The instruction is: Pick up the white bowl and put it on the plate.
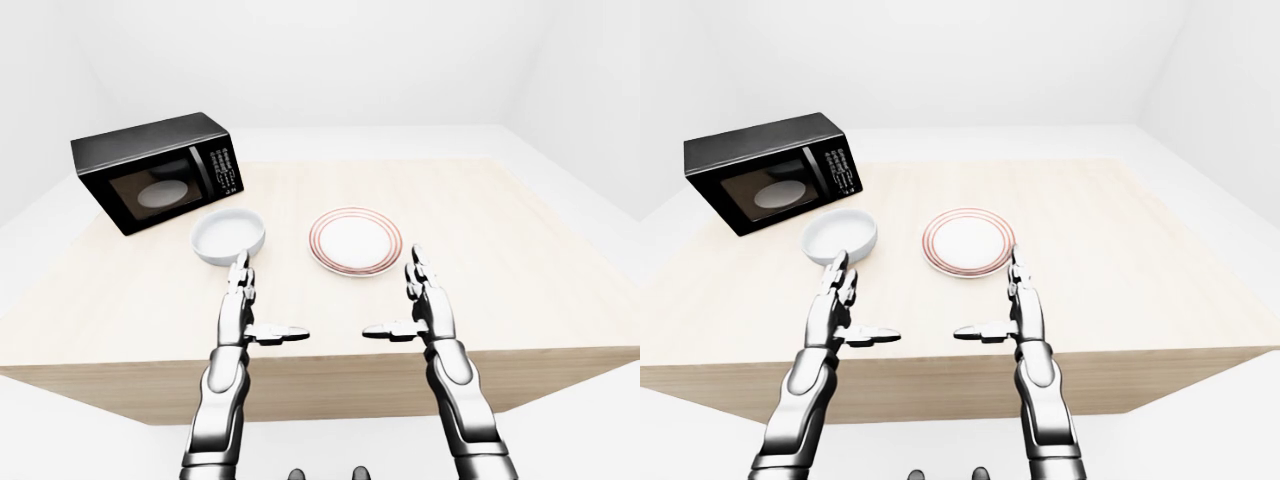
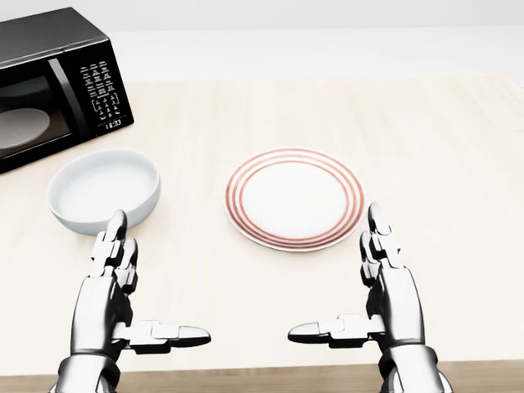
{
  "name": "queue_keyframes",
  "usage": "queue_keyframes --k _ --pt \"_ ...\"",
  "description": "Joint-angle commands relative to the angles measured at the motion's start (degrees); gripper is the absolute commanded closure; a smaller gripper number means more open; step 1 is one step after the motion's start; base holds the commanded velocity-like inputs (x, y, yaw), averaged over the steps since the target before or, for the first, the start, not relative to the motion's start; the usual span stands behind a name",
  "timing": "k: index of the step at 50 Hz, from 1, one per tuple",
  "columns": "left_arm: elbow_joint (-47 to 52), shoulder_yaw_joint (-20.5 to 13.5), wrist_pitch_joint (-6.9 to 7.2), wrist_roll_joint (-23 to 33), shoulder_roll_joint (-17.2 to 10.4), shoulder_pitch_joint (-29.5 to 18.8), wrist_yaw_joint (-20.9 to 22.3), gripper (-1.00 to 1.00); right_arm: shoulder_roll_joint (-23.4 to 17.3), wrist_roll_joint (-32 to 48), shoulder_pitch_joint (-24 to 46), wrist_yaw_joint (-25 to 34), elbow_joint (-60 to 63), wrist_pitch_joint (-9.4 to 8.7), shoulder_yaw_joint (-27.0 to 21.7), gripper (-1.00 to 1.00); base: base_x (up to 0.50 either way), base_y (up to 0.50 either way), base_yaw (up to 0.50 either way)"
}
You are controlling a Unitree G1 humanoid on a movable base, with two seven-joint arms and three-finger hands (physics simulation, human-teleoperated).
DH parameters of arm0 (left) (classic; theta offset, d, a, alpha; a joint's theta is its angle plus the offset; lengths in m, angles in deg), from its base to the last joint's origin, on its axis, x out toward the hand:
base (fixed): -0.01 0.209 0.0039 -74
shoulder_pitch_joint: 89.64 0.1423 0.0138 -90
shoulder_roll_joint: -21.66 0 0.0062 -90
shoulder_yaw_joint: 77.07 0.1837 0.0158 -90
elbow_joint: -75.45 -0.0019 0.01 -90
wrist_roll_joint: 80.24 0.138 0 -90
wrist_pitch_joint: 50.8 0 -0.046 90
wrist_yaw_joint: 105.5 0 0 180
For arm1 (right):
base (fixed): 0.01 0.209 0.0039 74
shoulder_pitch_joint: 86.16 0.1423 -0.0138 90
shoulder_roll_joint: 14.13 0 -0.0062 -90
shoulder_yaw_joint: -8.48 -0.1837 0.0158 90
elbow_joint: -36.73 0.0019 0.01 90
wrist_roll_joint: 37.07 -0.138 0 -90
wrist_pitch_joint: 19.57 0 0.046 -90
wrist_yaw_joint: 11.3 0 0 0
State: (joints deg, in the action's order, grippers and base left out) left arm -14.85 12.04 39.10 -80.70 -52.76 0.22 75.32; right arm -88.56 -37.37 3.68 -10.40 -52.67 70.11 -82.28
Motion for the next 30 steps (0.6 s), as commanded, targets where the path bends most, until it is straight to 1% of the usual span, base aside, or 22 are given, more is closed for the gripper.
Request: queue_keyframes --k 1,2,3,6,12,14,15,20,21,22,24,26,30 --pt "-0.52 -1.41 -0.28 -0.75 -0.69 -0.23 1.24 -1.0 -0.6 0.25 -0.33 1.07 1.06 -0.49 -1.04 -1.0 0.0 0.0 0.0" --pt "0.06 -1.37 0.14 -0.75 -0.68 -0.09 1.22 -1.0 -0.58 0.44 -0.4 1.03 0.9 -0.43 -0.95 -1.0 0.0 0.0 0.0" --pt "0.2 -1.33 0.25 -0.73 -0.68 -0.04 1.24 -1.0 -0.6 0.55 -0.53 1.06 0.93 -0.33 -0.92 -1.0 0.0 0.0 0.0" --pt "-0.09 -1.32 -0.07 -0.68 -0.65 -0.04 1.24 -1.0 -0.68 0.59 -0.49 1.07 1.33 -0.78 -1.09 -1.0 0.0 0.0 0.0" --pt "-0.66 -1.3 -0.46 -0.64 -0.66 -0.21 1.26 -1.0 -0.53 1.17 -0.42 0.9 0.37 -0.25 -0.82 -1.0 0.0 0.0 0.0" --pt "-0.56 -1.28 -0.4 -0.62 -0.67 -0.16 1.27 -1.0 -0.46 1.75 -0.51 0.67 0.94 -0.75 -0.48 -1.0 0.0 0.0 0.0" --pt "-0.82 -1.28 -0.62 -0.59 -0.67 -0.23 1.28 -1.0 -0.47 1.89 -0.49 0.65 1.28 -1.01 -0.41 -1.0 0.0 0.0 0.0" --pt "0.05 -1.22 -0.15 -0.55 -0.69 0.1 1.37 -1.0 -0.36 2.35 -0.39 0.63 1.6 -1.37 -0.13 -1.0 0.0 0.26 0.0" --pt "-0.4 -1.24 -0.54 -0.51 -0.7 0.02 1.4 -1.0 -0.31 2.42 -0.47 0.6 2.04 -1.71 -0.03 -1.0 0.0 0.3 0.0" --pt "-0.38 -1.23 -0.58 -0.5 -0.69 0.05 1.41 -1.0 -0.29 2.45 -0.5 0.59 2.07 -1.69 0.0 -1.0 0.0 0.3 0.0" --pt "-0.57 -1.25 -0.75 -0.47 -0.7 0.0 1.44 -1.0 -0.29 2.5 -0.49 0.62 1.44 -1.16 0.03 -1.0 0.0 0.32 0.0" --pt "-0.75 -1.25 -0.89 -0.44 -0.7 -0.06 1.46 -1.0 -0.33 2.47 -0.51 0.67 1.33 -1.0 -0.03 -1.0 0.0 0.33 0.0" --pt "-0.66 -1.24 -0.8 -0.41 -0.7 -0.08 1.46 -1.0 -0.31 2.5 -0.33 0.63 1.22 -1.05 -0.03 -1.0 0.0 0.34 0.0"
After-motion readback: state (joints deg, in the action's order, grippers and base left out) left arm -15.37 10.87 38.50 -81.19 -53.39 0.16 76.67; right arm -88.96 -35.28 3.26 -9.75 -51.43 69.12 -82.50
